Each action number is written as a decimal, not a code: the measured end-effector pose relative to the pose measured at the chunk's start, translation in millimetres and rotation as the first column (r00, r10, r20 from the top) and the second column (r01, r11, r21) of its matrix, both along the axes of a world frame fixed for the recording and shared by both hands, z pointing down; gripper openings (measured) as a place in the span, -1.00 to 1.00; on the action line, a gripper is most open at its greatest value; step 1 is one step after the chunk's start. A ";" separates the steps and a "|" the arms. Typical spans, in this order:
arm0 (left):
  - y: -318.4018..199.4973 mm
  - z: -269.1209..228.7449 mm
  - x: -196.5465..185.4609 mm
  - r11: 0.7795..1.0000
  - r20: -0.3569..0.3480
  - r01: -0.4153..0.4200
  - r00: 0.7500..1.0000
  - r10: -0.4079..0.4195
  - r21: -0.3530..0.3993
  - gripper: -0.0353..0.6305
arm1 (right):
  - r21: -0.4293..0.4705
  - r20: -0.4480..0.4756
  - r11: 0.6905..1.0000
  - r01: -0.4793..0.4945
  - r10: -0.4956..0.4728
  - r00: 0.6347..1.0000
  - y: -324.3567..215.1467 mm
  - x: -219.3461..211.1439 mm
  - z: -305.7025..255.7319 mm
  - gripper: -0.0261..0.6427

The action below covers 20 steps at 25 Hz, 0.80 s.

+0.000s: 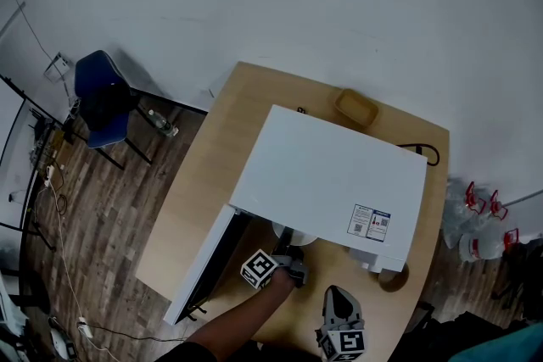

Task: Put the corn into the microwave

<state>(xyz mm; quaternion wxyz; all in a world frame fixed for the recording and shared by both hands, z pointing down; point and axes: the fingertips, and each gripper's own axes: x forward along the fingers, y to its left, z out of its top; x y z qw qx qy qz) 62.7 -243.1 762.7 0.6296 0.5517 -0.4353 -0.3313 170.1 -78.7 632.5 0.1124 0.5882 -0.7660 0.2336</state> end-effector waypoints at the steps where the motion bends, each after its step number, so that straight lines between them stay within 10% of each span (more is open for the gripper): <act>1: -0.1 -1.1 -0.7 1.000 -0.008 0.002 1.000 -0.002 0.005 -0.60 | 0.001 0.007 1.000 0.000 0.000 1.000 1.6 -0.5 0.3 -0.75; 16: 46.3 -4.6 -23.3 0.993 0.074 -0.115 0.990 0.117 -0.041 -0.44 | 0.007 -0.001 1.000 -0.005 0.005 1.000 11.3 -2.8 -2.4 -0.75; 20: 48.0 -5.0 -17.0 0.985 0.078 -0.154 0.984 0.160 -0.073 -0.75 | 0.014 0.001 1.000 -0.007 0.007 1.000 11.8 -3.5 -4.1 -0.75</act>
